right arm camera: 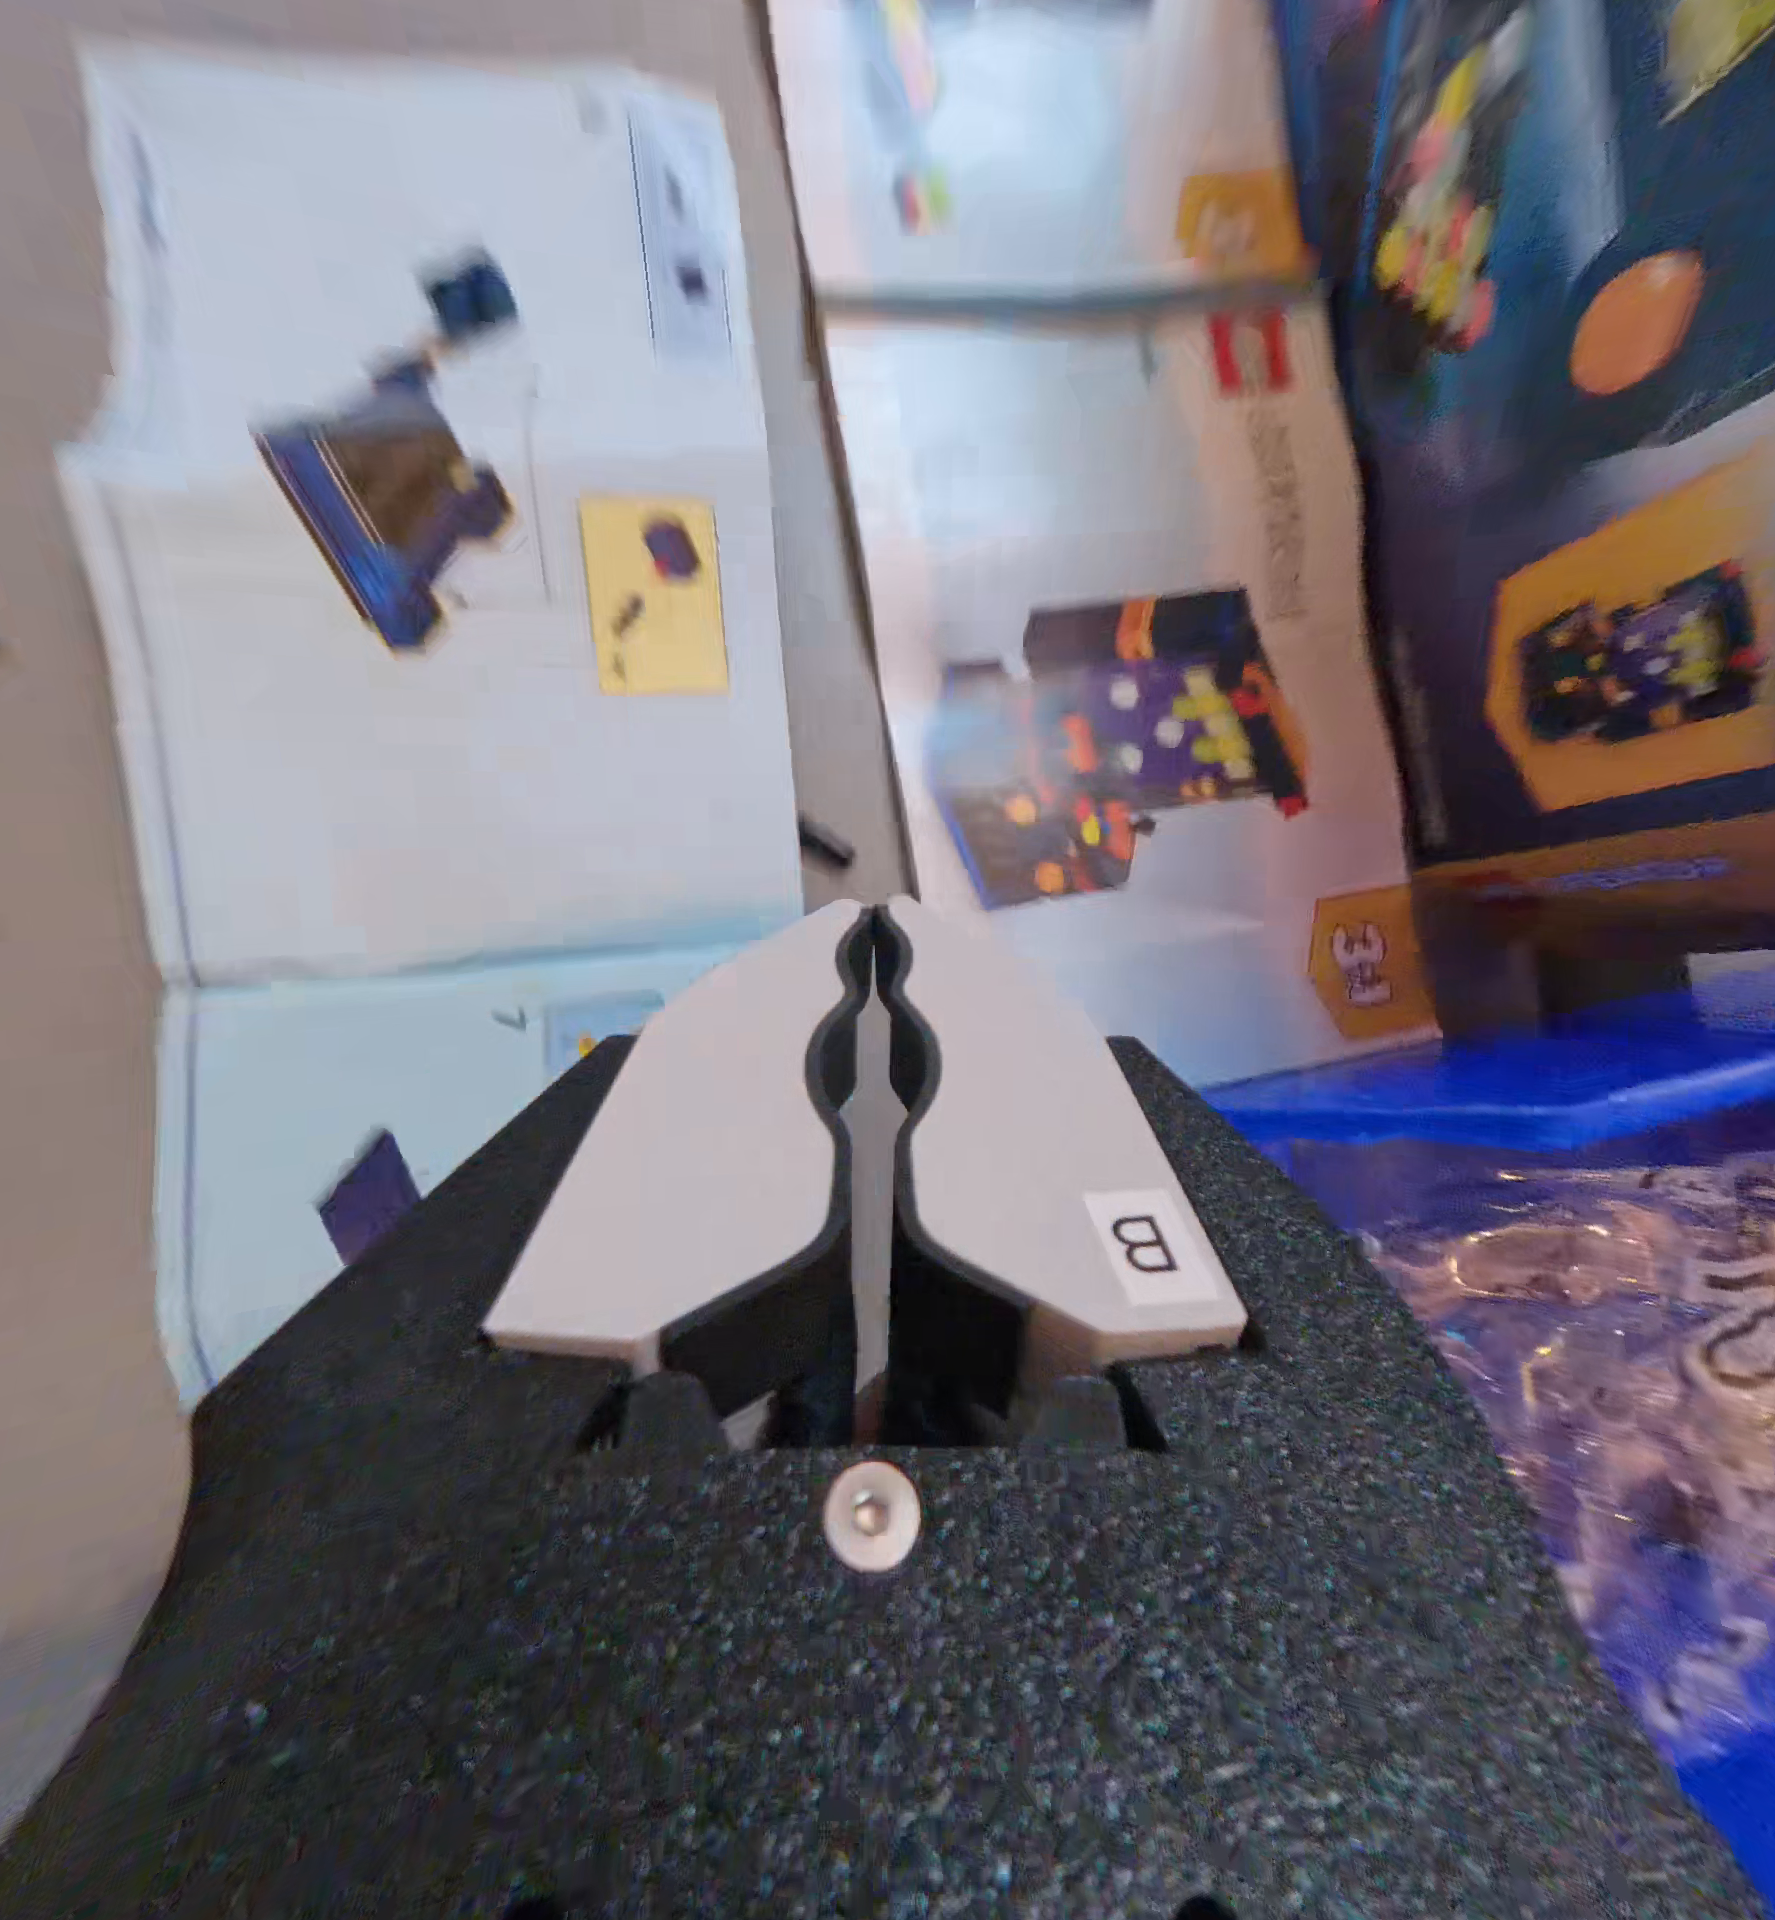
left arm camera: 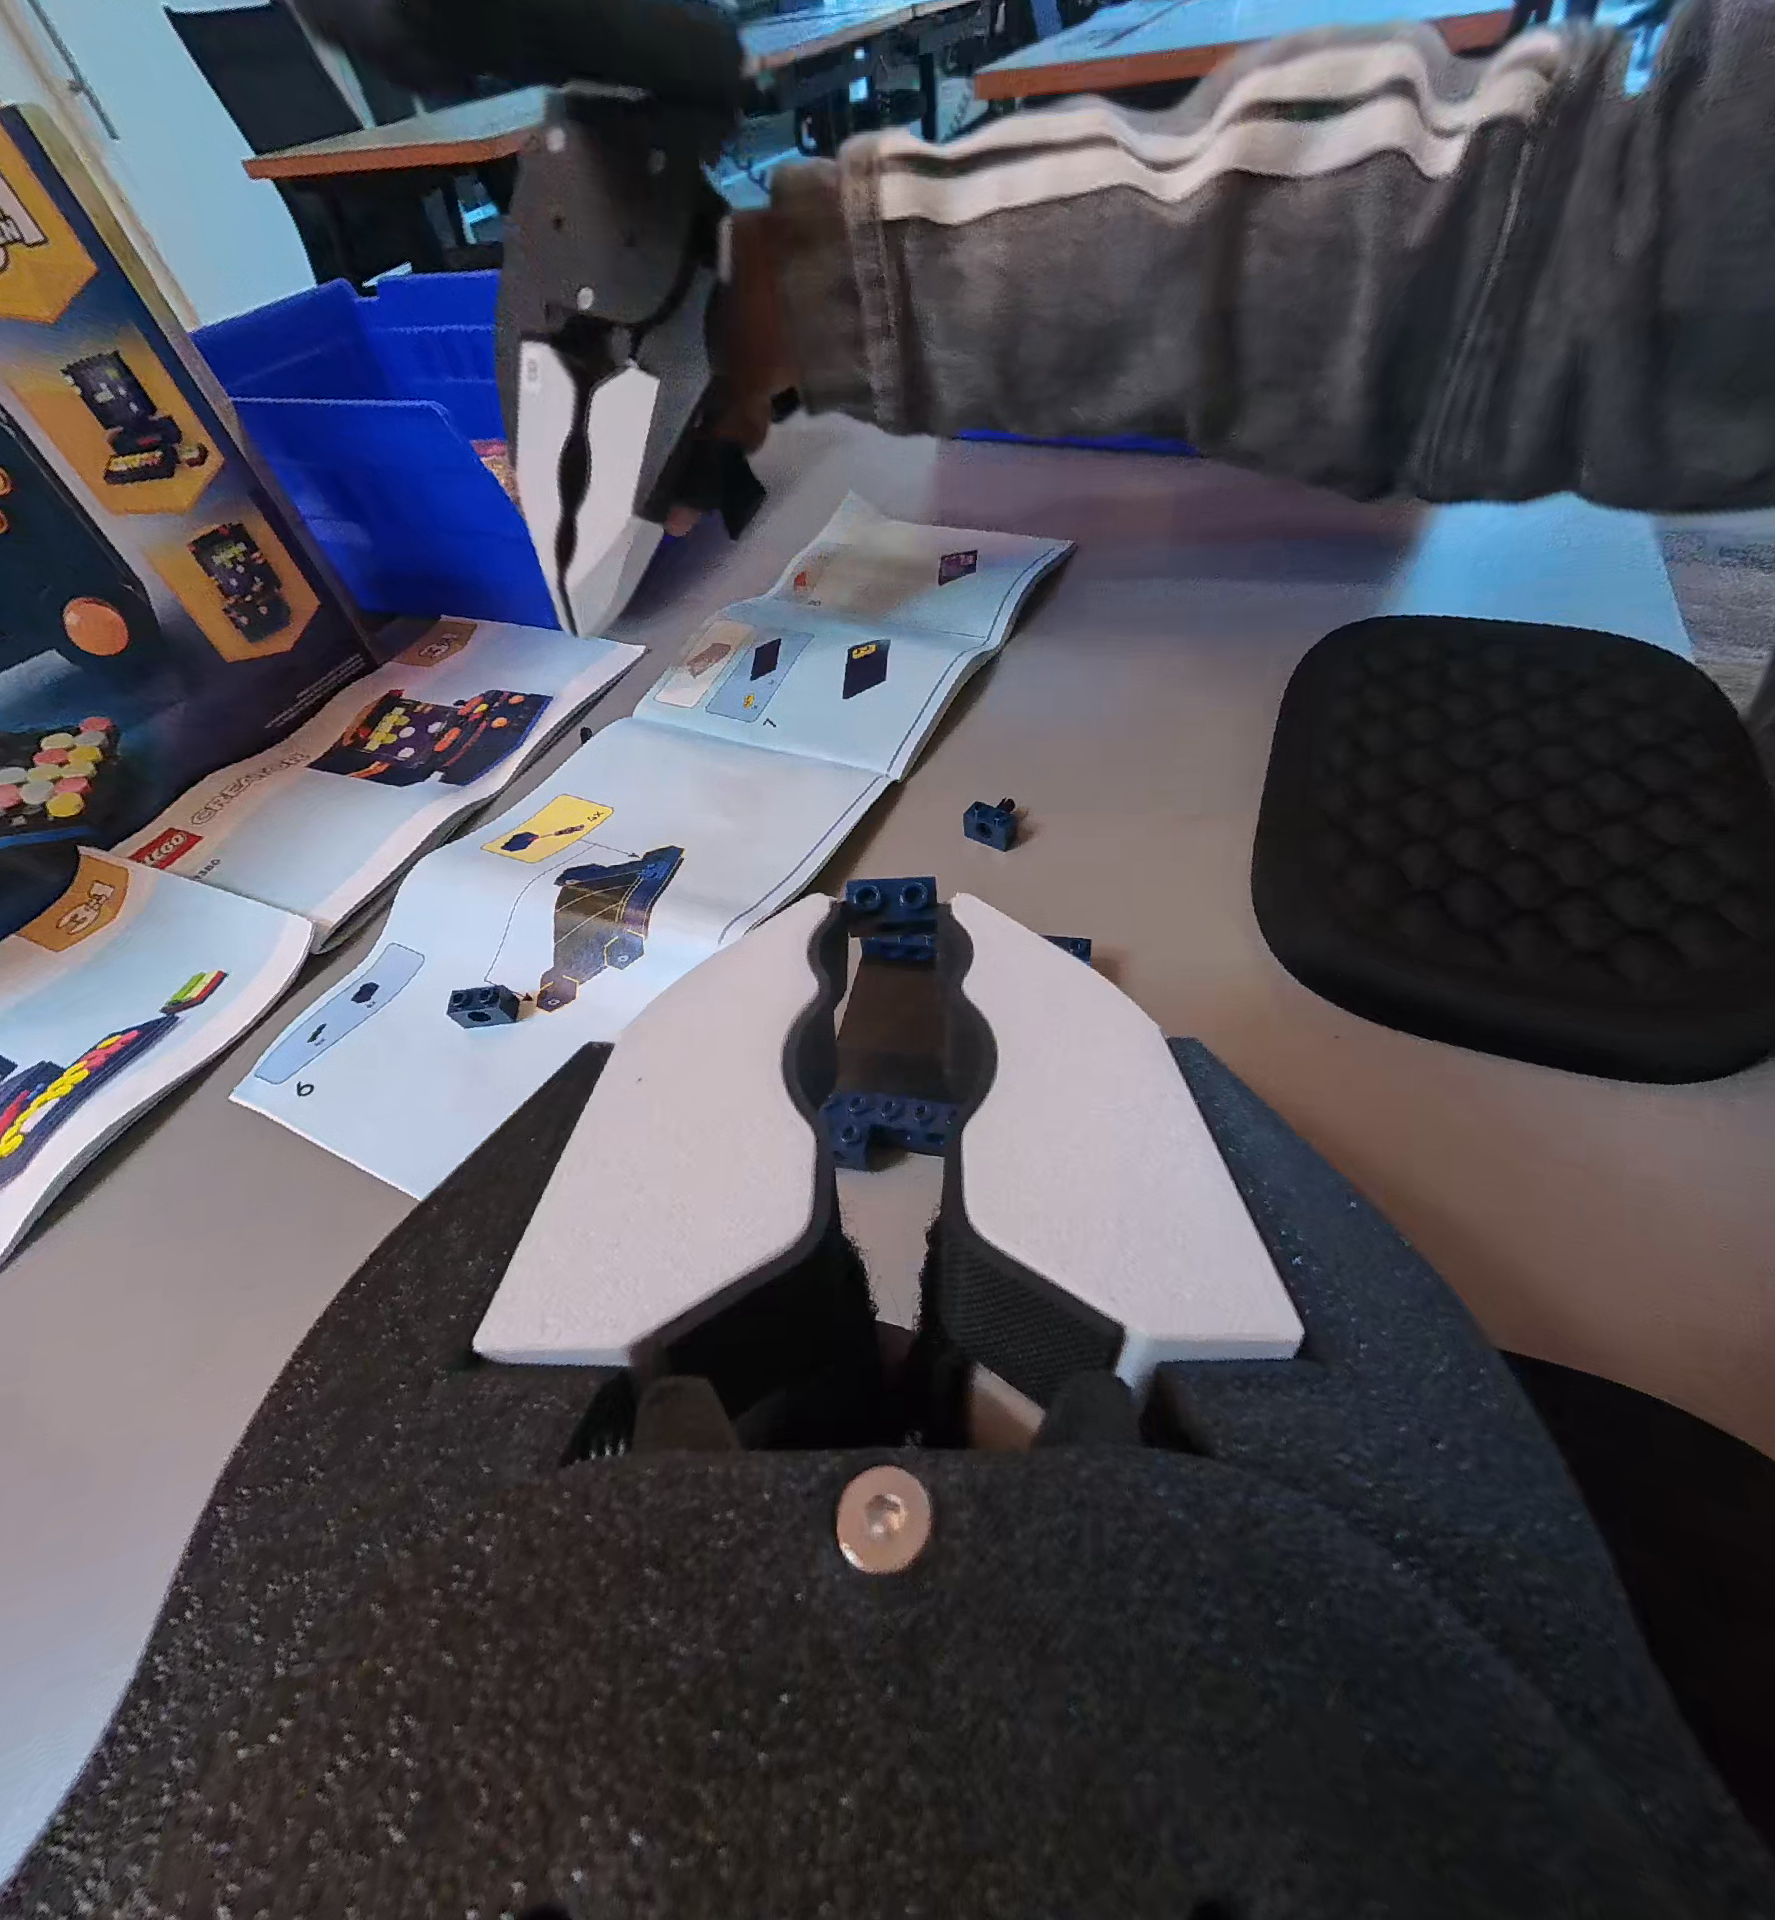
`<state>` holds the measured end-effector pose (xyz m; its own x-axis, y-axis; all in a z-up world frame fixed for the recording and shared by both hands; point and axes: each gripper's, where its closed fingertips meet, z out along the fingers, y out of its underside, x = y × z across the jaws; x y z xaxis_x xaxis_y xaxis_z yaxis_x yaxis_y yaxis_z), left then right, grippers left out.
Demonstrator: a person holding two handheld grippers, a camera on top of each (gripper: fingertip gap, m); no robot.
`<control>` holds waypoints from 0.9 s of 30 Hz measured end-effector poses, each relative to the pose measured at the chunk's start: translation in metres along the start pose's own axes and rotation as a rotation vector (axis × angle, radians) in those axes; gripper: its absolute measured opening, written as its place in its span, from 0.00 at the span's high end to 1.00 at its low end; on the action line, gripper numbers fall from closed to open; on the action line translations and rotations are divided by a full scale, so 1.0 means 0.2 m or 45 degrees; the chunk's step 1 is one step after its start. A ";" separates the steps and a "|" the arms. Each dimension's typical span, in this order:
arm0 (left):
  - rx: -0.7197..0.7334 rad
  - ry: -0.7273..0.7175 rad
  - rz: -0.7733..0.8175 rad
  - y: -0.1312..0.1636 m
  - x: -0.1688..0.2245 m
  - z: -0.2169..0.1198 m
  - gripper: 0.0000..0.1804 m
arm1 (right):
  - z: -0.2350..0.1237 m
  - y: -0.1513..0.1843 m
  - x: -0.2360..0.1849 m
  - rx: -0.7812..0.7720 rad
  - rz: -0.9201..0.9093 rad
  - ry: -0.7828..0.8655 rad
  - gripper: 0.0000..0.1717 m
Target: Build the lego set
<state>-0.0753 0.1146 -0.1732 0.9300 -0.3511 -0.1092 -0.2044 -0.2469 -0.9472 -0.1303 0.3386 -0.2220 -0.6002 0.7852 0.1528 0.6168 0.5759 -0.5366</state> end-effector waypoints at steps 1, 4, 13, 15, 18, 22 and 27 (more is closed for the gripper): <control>0.002 0.001 0.007 0.00 0.00 0.00 0.92 | 0.02 0.04 0.01 -0.091 -0.012 -0.011 1.00; 0.013 0.002 0.013 -0.01 0.00 0.00 0.92 | 0.09 0.12 0.02 -0.216 -0.090 -0.001 1.00; -0.007 0.017 0.010 0.01 0.01 0.01 0.92 | 0.11 0.07 -0.10 -0.101 -0.159 -0.120 0.94; -0.012 0.019 0.010 0.01 0.01 0.01 0.91 | 0.09 0.02 -0.07 -0.044 -0.261 -0.126 0.92; -0.011 0.011 0.007 0.02 0.00 0.01 0.92 | 0.10 -0.02 -0.07 -0.053 -0.414 -0.215 0.90; -0.012 0.016 -0.007 0.02 -0.01 0.02 0.92 | 0.14 -0.01 -0.07 -0.168 -0.519 -0.344 0.89; -0.016 0.024 -0.007 0.03 -0.01 0.02 0.92 | 0.19 0.00 -0.07 -0.208 -0.540 -0.413 0.93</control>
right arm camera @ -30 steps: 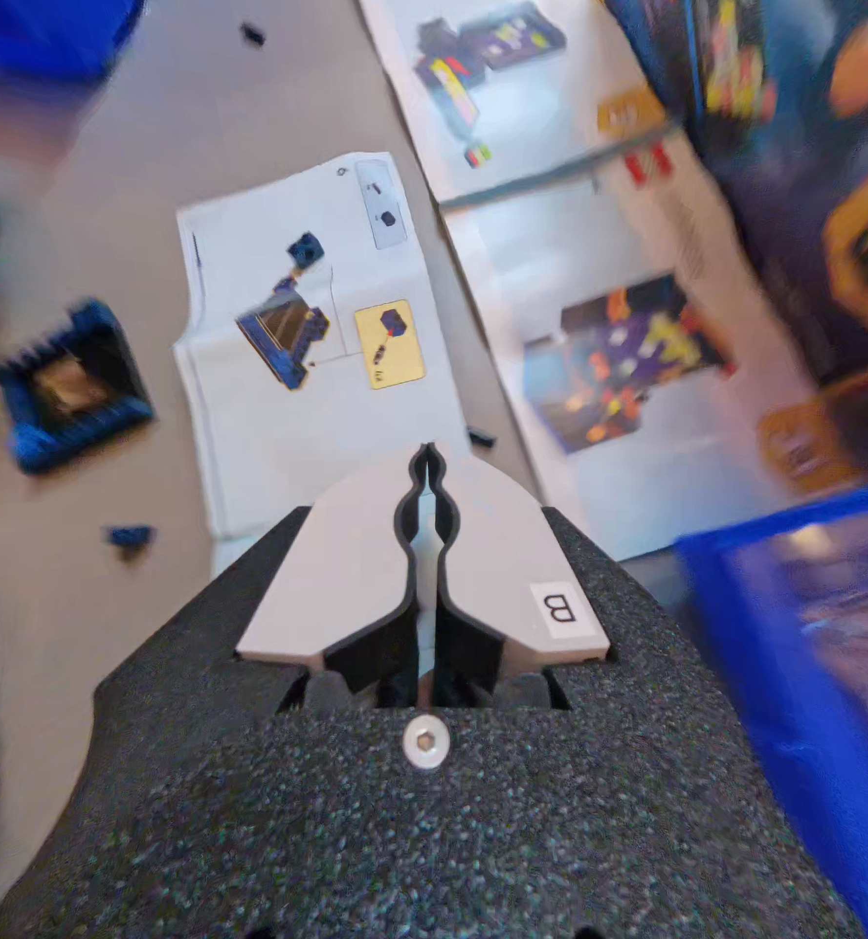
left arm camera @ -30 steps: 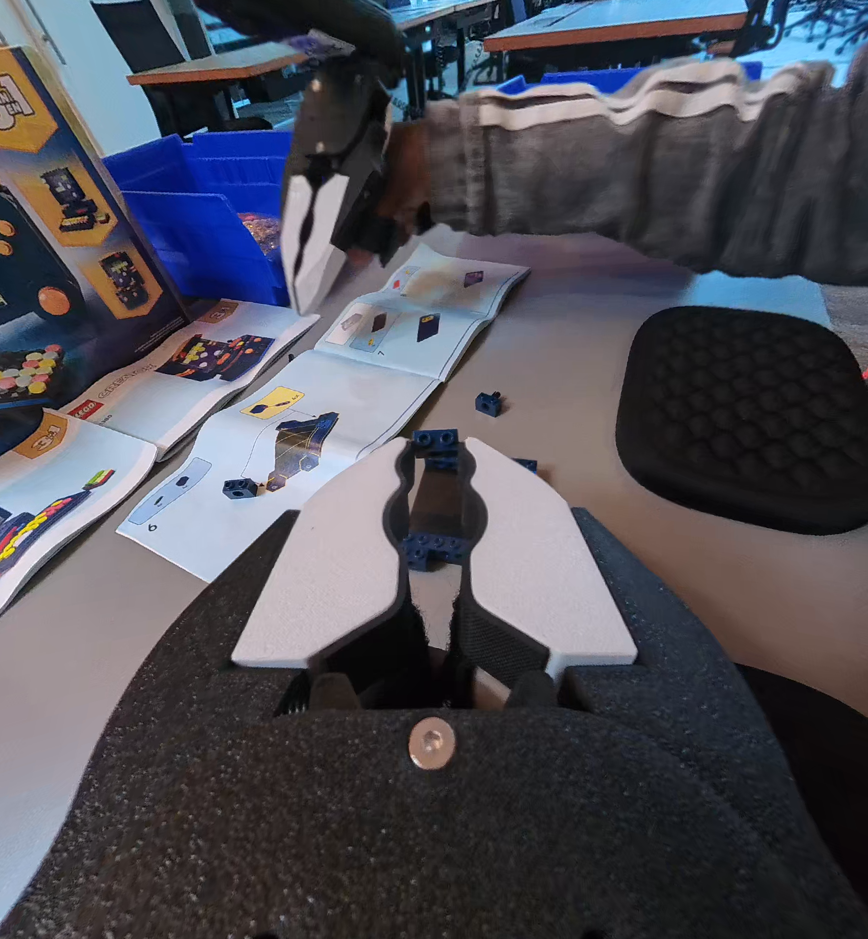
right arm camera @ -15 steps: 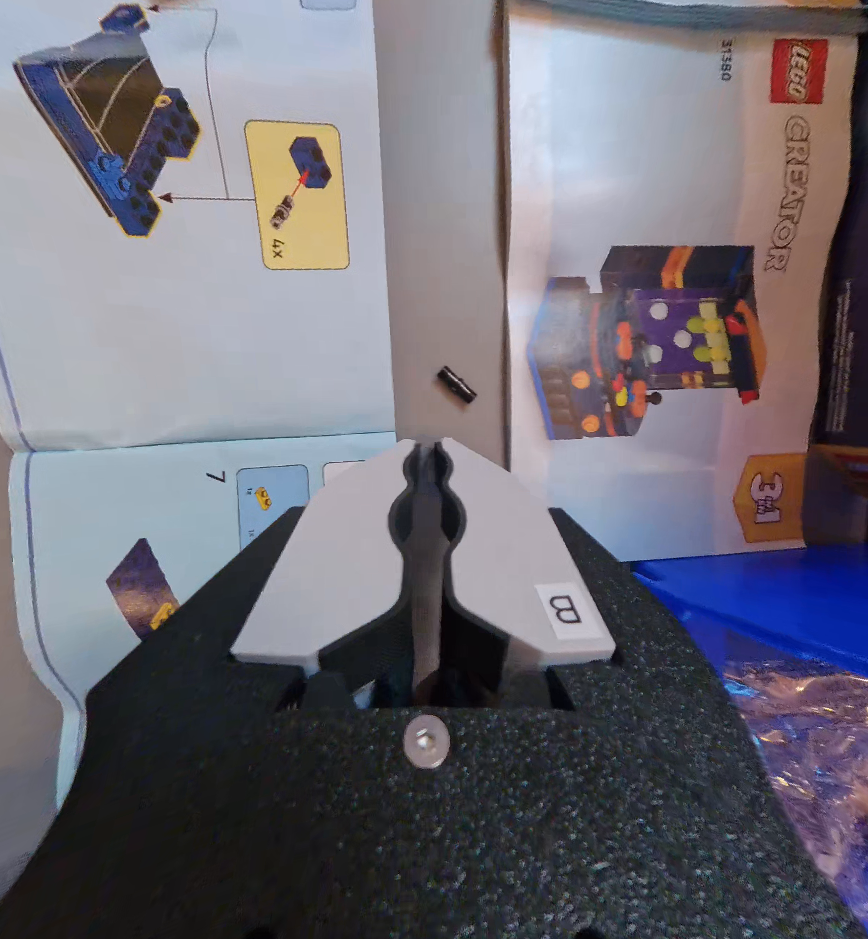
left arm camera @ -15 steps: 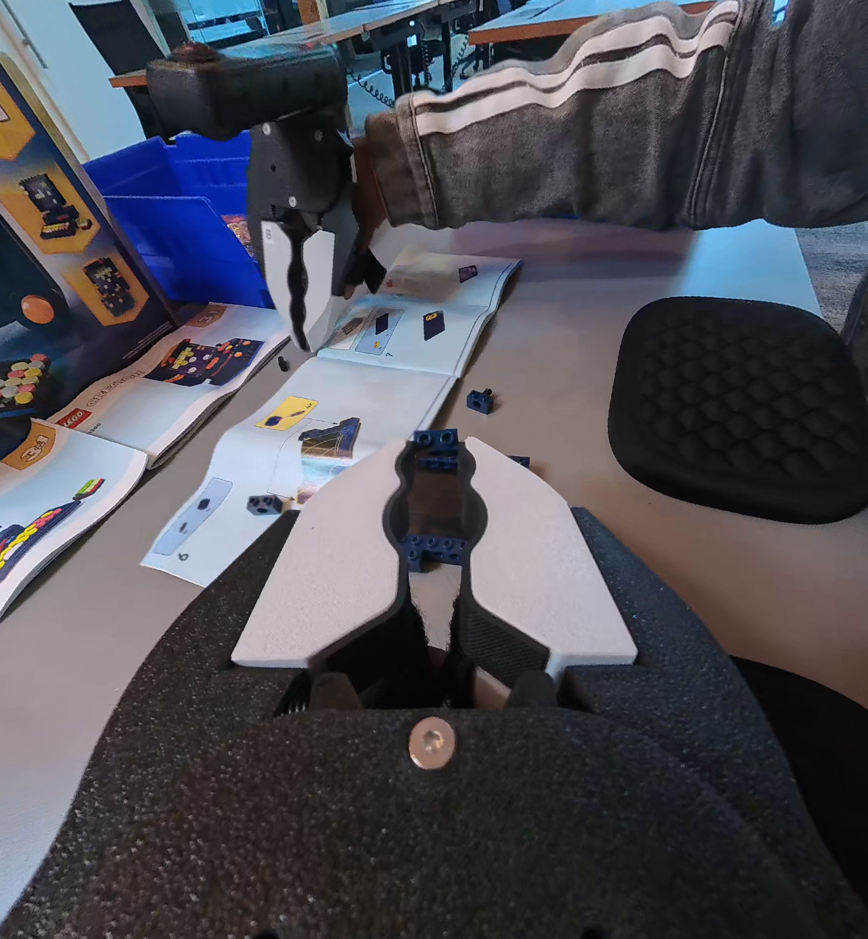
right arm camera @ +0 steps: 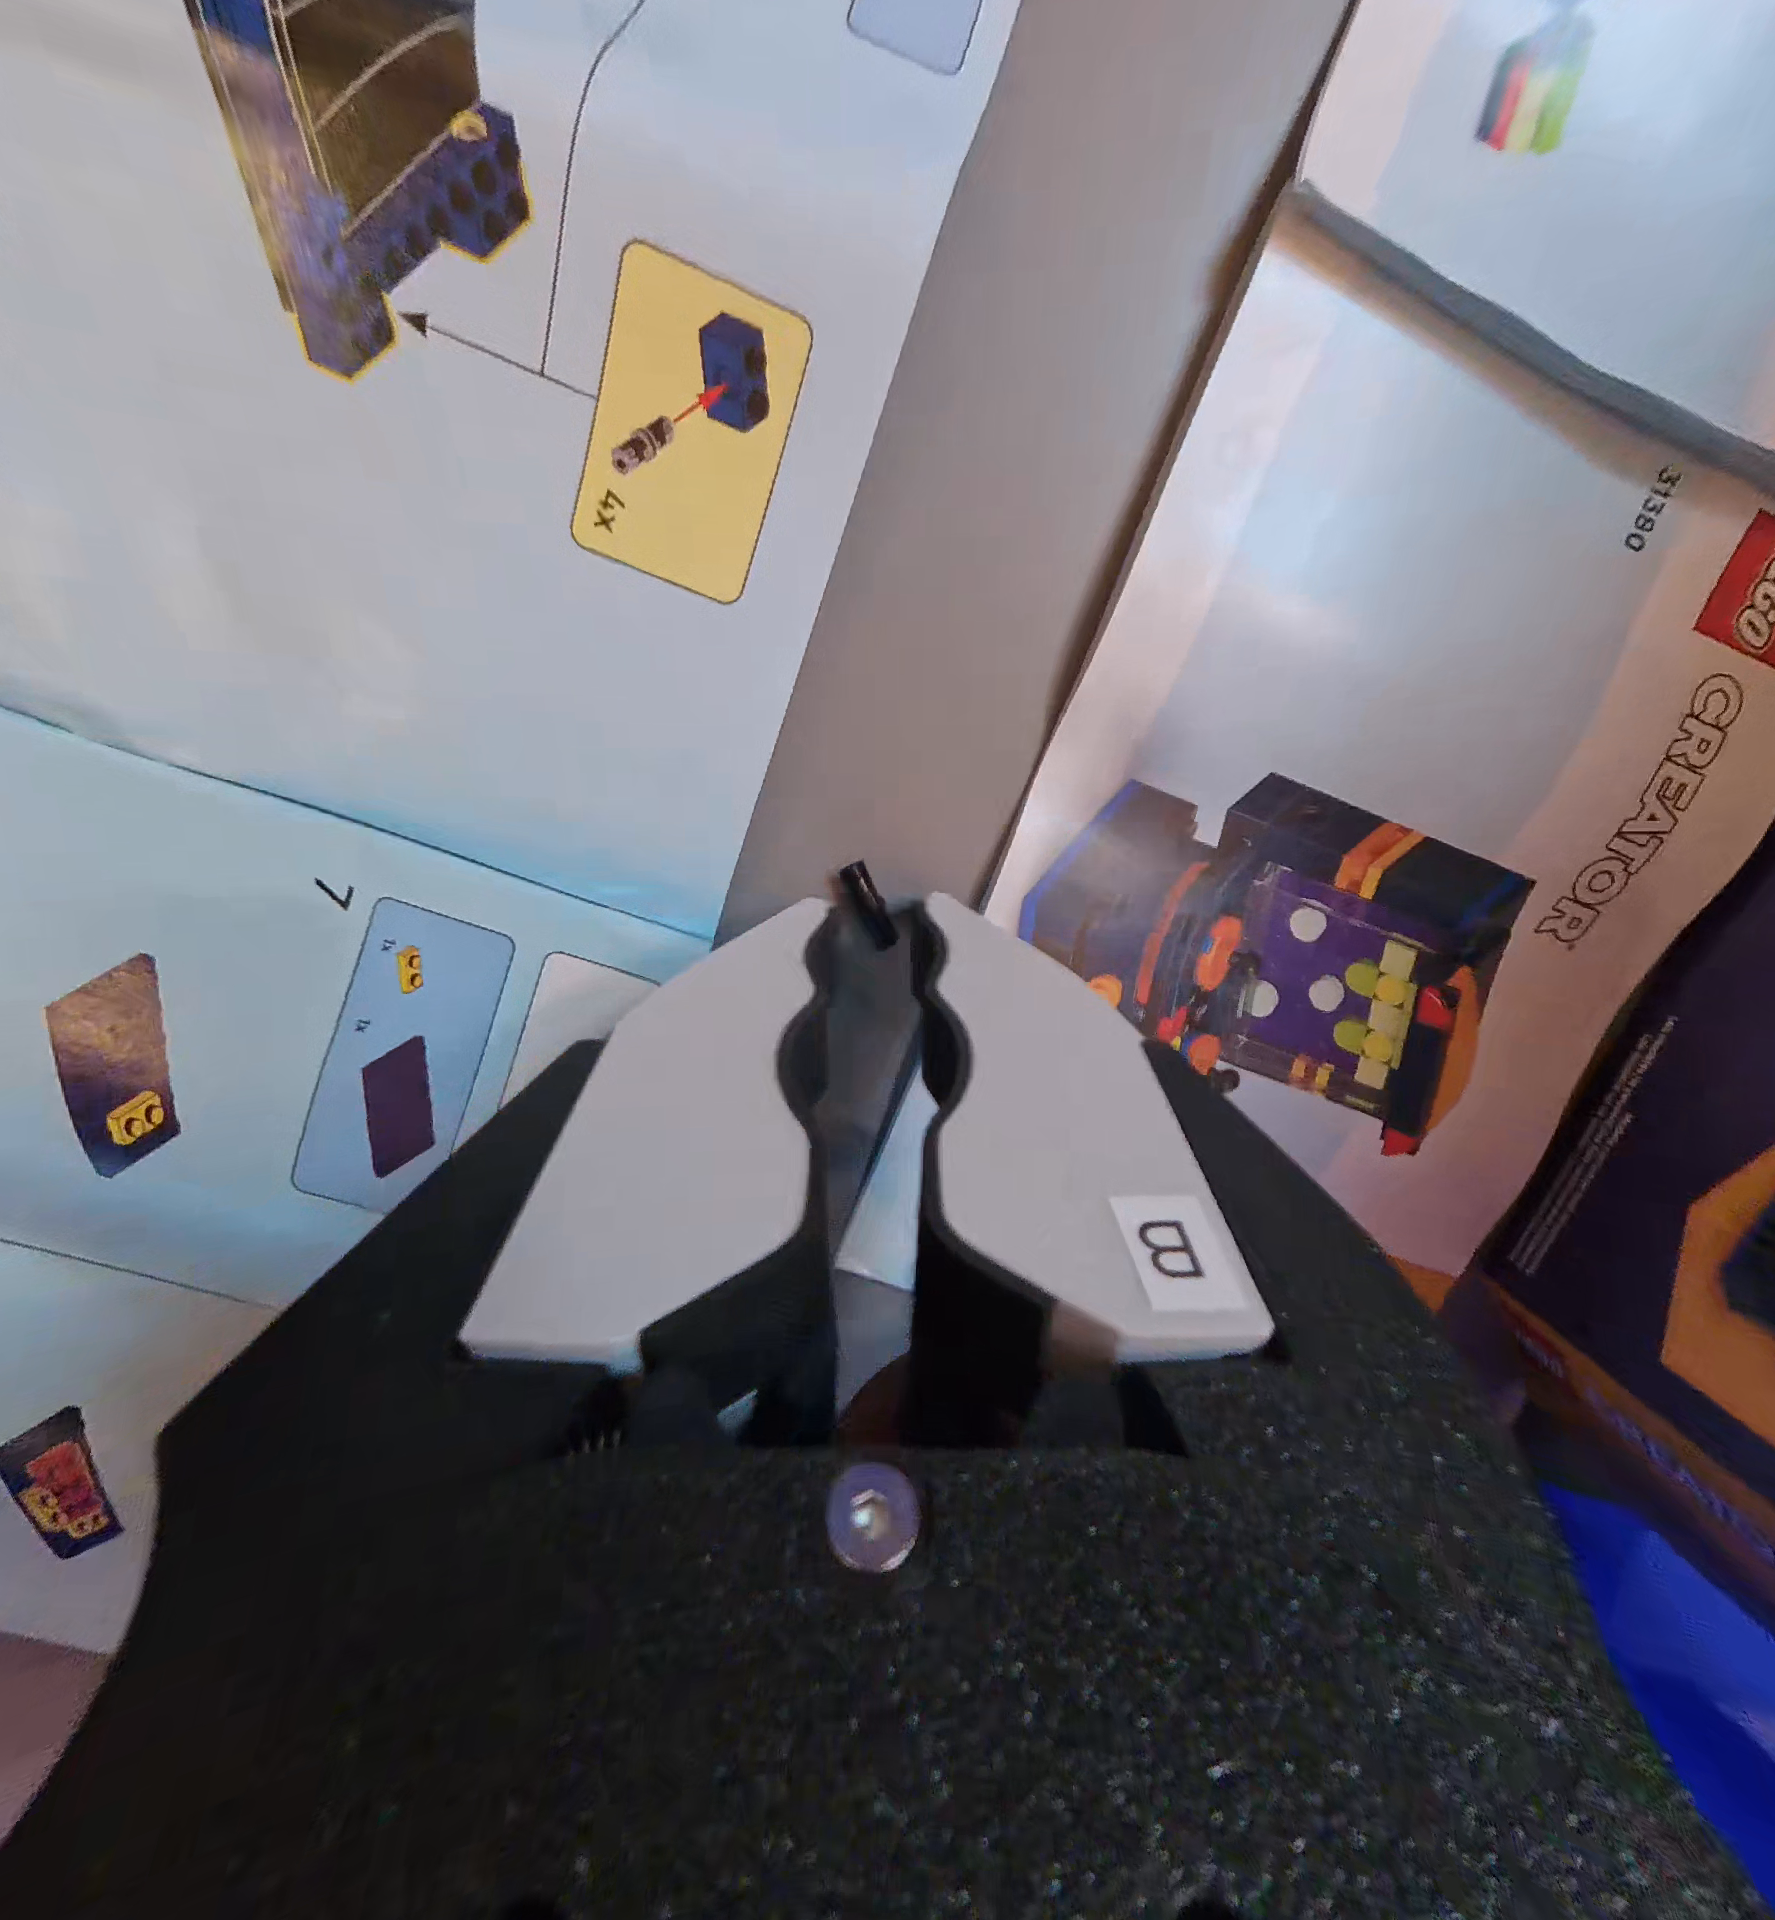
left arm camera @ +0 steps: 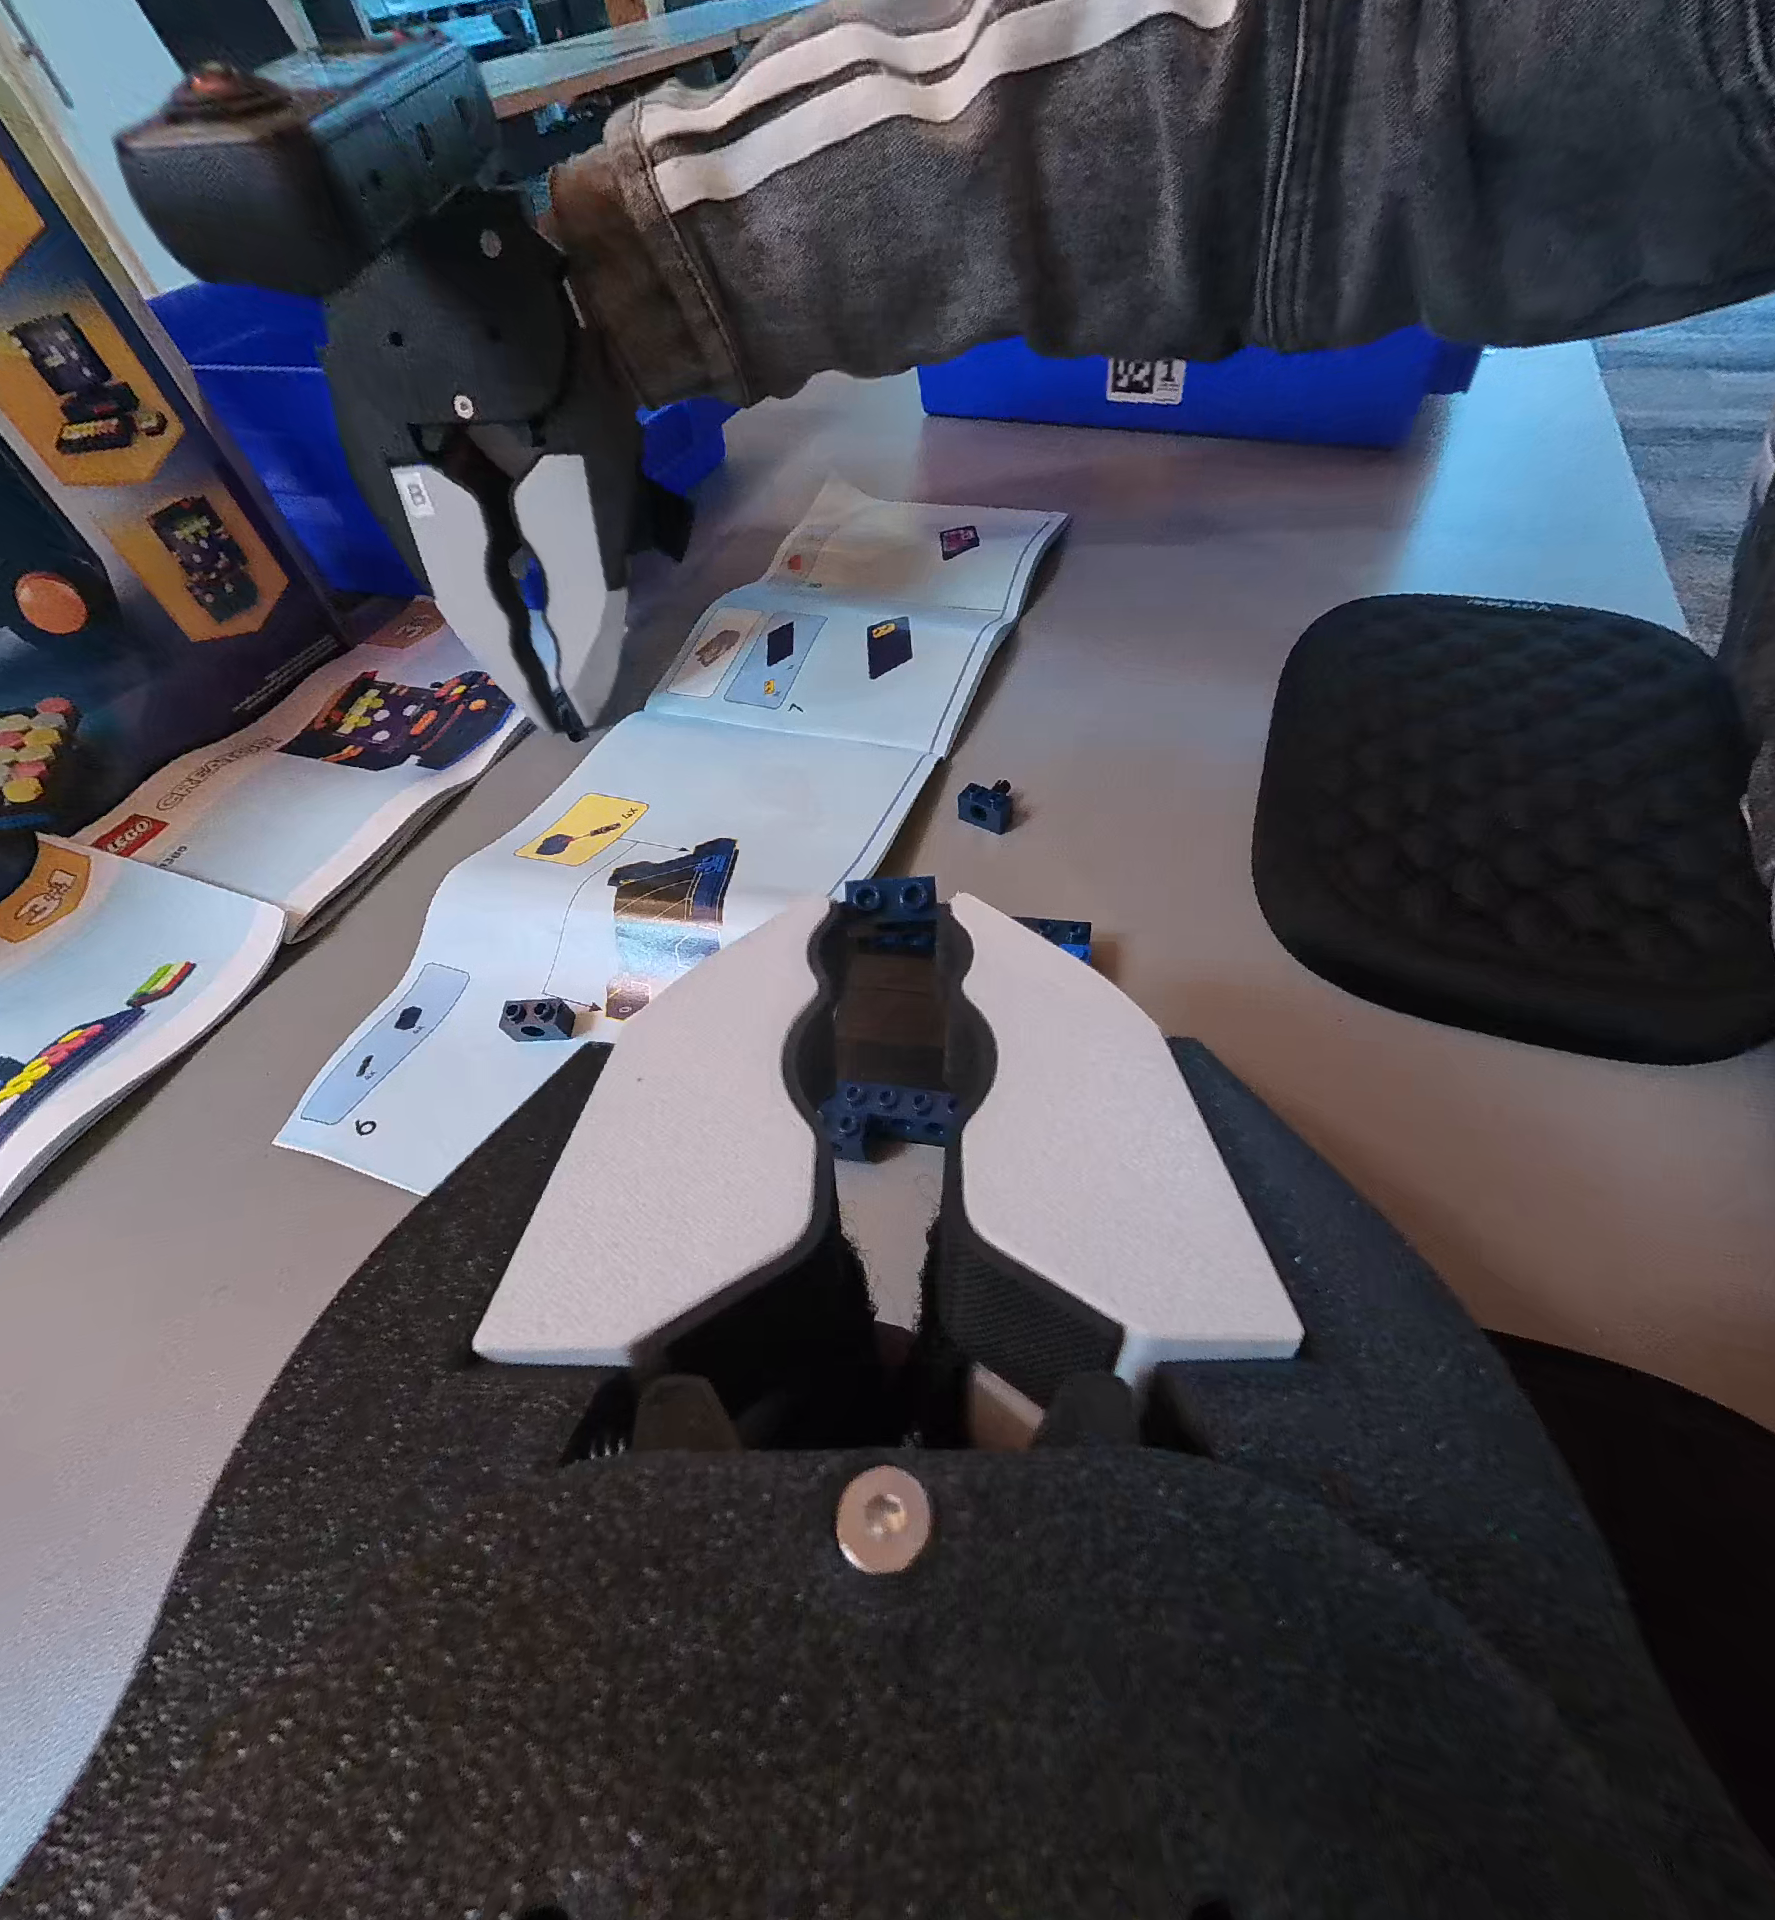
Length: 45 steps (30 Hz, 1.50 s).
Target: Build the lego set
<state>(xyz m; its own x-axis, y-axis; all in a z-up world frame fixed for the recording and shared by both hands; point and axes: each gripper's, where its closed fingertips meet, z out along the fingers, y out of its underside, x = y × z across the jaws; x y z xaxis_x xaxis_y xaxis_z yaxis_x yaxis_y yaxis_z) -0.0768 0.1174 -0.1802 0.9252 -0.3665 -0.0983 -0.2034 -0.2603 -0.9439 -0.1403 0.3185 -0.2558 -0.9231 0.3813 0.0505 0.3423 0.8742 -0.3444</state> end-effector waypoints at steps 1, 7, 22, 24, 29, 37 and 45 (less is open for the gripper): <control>0.000 -0.002 -0.001 0.00 0.00 0.00 0.92 | 0.00 0.00 0.00 0.010 0.007 -0.006 0.97; 0.091 -0.117 -0.064 -0.04 -0.08 -0.04 0.91 | -0.13 -0.26 -0.03 0.323 -0.044 0.337 0.97; 0.928 -0.170 -0.148 -0.44 -0.12 -0.36 0.92 | -0.75 -1.21 -0.51 2.394 0.779 -0.356 0.98; 0.945 -0.199 -0.135 -0.45 -0.12 -0.38 0.92 | -0.74 -1.26 -0.52 2.409 0.763 -0.334 0.98; 0.968 -0.204 -0.130 -0.46 -0.11 -0.40 0.92 | -0.69 -1.34 -0.54 2.355 0.717 -0.316 0.98; 0.948 -0.208 -0.145 -0.45 -0.13 -0.40 0.91 | -0.63 -1.32 -0.55 2.000 0.391 0.188 0.97; 0.739 -0.268 -0.051 -0.39 -0.13 -0.33 0.91 | -0.38 -0.85 -0.82 0.312 -0.507 0.677 0.97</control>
<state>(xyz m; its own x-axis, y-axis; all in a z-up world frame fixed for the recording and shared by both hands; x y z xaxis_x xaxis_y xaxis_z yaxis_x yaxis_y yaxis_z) -0.1056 0.0876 -0.0823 0.9840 -0.1666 -0.0637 -0.0147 0.2799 -0.9599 -0.0341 0.1311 -0.1348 -0.7376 0.1967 0.6460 -0.1101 0.9088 -0.4024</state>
